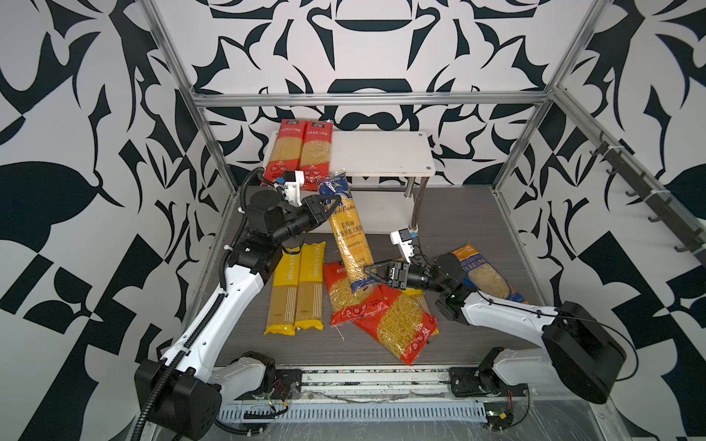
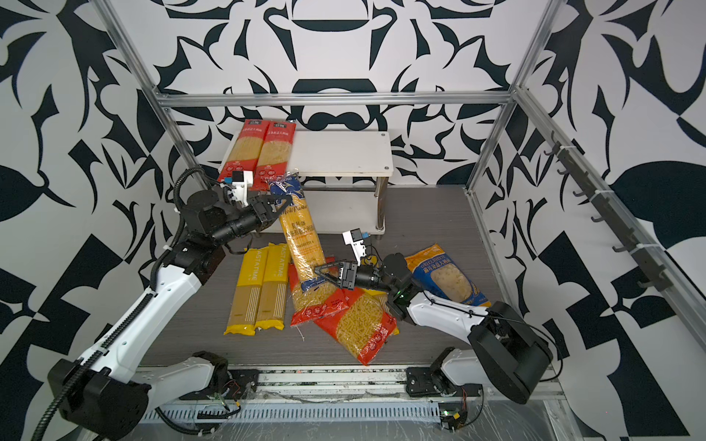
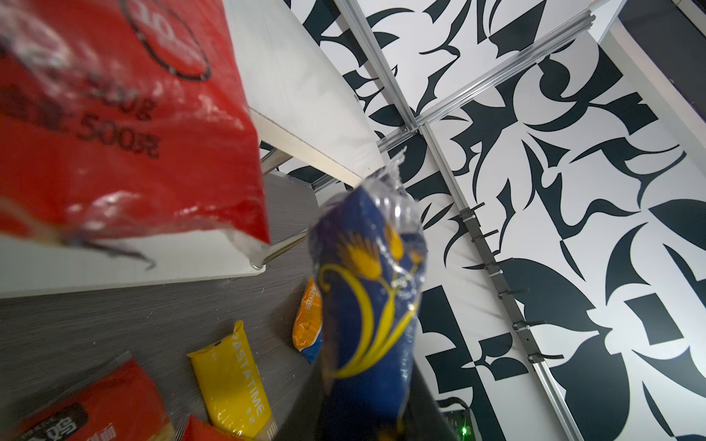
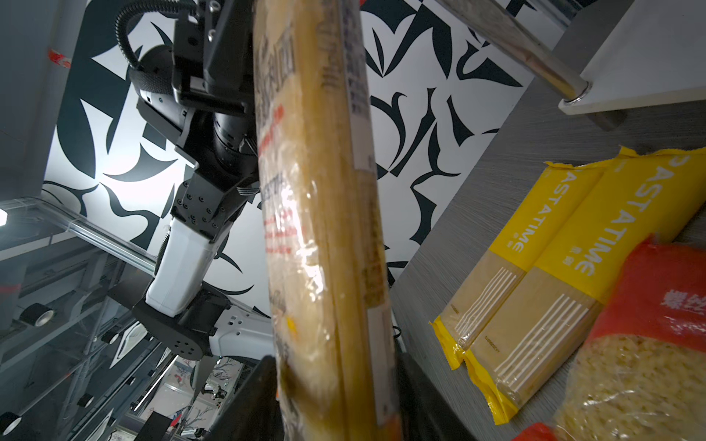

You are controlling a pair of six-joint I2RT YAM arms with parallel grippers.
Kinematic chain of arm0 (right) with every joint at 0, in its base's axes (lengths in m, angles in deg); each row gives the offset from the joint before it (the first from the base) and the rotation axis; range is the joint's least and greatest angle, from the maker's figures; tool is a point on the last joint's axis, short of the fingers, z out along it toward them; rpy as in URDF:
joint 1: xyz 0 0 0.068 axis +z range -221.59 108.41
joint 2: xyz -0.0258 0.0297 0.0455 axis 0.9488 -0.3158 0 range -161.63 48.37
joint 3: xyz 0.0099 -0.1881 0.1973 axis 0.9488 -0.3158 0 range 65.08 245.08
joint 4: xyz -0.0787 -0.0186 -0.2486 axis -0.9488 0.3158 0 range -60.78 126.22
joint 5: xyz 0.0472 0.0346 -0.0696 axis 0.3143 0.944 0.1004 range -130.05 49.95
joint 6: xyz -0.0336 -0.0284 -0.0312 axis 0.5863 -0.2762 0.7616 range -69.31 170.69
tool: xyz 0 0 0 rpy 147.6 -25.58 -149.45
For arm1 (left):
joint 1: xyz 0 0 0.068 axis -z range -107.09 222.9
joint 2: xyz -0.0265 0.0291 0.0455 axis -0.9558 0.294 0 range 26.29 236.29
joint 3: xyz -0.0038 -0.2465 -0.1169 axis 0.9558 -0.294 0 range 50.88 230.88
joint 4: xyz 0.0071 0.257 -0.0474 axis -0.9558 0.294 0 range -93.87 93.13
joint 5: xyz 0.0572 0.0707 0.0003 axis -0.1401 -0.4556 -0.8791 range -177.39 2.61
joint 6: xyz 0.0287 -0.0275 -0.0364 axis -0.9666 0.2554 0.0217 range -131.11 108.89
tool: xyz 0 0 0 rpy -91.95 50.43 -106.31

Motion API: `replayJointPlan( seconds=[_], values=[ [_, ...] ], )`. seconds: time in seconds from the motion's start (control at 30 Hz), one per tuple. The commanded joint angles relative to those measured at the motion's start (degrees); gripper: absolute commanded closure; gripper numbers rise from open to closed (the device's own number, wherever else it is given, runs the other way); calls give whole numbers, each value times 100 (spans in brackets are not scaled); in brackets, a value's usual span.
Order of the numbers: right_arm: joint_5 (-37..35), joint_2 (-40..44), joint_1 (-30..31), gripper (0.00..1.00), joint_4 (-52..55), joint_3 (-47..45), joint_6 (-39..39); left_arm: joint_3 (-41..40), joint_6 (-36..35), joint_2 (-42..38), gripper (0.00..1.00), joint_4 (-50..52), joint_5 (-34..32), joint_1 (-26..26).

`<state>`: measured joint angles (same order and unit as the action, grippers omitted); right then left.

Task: Arrange pasta packages on shelves
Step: Pick up the pasta bag.

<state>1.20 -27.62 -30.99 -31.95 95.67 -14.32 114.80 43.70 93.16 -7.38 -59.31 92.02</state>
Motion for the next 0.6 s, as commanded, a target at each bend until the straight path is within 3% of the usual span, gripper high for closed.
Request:
replayJointPlan(
  seconds=[0.0, 0.07, 0.17, 0.57],
  values=[
    [-46, 21, 36, 59, -734, 176, -269, 413, 204, -70, 82, -511, 45, -48],
    [-108, 40, 35, 77, -758, 228, -310, 483, 219, -35, 72, -468, 122, -50],
    [-191, 91, 34, 94, -681, 352, -303, 519, 199, -68, 60, -426, 120, -57],
    [-488, 106, -109, 100, 561, 2095, 154, 405, -47, -609, 27, -26, -28, -283]
  ],
)
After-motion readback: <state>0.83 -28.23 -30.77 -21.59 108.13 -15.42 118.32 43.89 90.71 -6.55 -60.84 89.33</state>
